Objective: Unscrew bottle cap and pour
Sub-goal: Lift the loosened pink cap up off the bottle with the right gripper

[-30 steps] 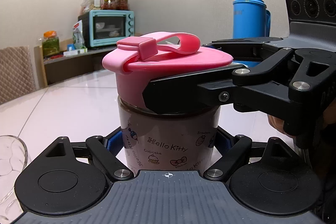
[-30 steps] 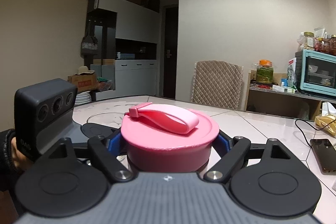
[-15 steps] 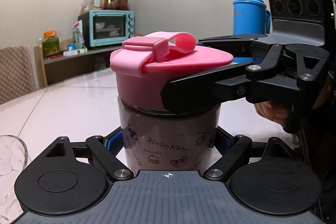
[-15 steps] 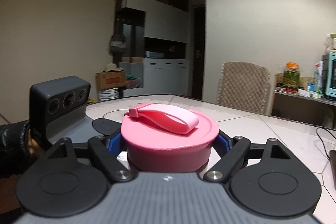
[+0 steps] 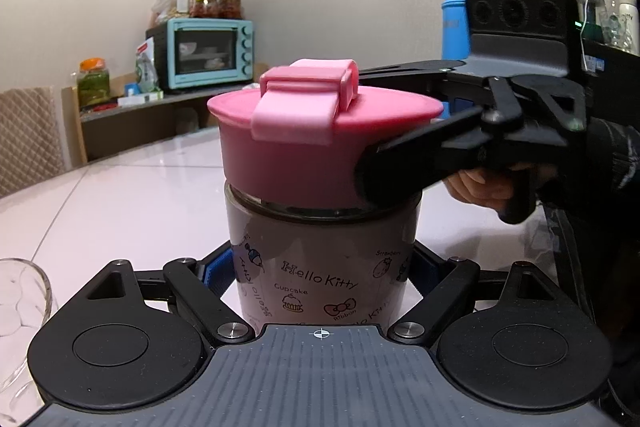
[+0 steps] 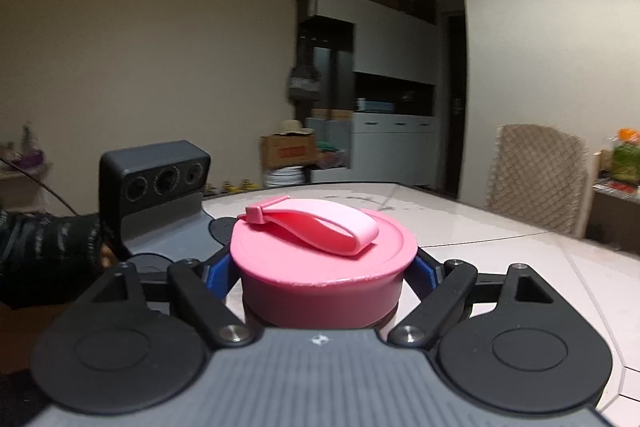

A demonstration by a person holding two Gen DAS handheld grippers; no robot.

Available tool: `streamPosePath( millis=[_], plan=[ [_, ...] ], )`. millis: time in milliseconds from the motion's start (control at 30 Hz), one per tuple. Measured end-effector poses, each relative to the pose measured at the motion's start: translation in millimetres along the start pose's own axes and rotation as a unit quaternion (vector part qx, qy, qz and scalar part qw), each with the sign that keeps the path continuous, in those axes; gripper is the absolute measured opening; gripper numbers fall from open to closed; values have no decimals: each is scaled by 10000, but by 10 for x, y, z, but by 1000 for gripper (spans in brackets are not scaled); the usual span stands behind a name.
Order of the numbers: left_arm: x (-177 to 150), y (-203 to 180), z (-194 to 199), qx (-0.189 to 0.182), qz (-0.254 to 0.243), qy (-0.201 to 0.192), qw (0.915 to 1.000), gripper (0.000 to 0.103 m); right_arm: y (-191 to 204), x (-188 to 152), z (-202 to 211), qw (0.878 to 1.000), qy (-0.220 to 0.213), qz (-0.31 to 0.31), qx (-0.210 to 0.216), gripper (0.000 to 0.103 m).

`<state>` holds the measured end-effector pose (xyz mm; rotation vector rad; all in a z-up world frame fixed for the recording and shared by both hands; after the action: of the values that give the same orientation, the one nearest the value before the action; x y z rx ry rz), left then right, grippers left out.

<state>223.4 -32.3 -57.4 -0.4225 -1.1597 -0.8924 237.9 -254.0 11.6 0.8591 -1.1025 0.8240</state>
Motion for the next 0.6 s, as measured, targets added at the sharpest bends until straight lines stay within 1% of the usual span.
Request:
streamPosePath(
  millis=[67, 167, 367, 533, 600],
  plan=[
    [-4, 6, 2, -10, 12, -4, 10000, 90, -25, 29, -8, 9999, 34, -31, 102, 85],
    [-8, 4, 3, -10, 6, -4, 10000, 90, -6, 56, -20, 9999, 65, 17, 96, 85],
    [8, 21, -30, -6, -3, -1, 10000, 90, 43, 56, 5, 10000, -70, 15, -11, 85],
    [18, 26, -52, 0, -10, 1, 10000, 90, 89, 98, -22, 9998, -64, 110, -172, 85],
    [24, 27, -58, 1, -13, 4, 10000, 90, 100, 122, -17, 9996, -127, 97, -218, 85]
  ],
)
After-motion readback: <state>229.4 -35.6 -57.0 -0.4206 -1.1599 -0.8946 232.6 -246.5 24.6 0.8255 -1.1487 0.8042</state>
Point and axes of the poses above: each gripper's, at about its wrist camera, not at the fingertips, and z roughly against the way its jaws point, y to its left, x to its top, the point moved 3 cm from there along -z, roughly the way its jaws point, and after that the axes turned 9 degrees about -z, right-handed, at the moved point
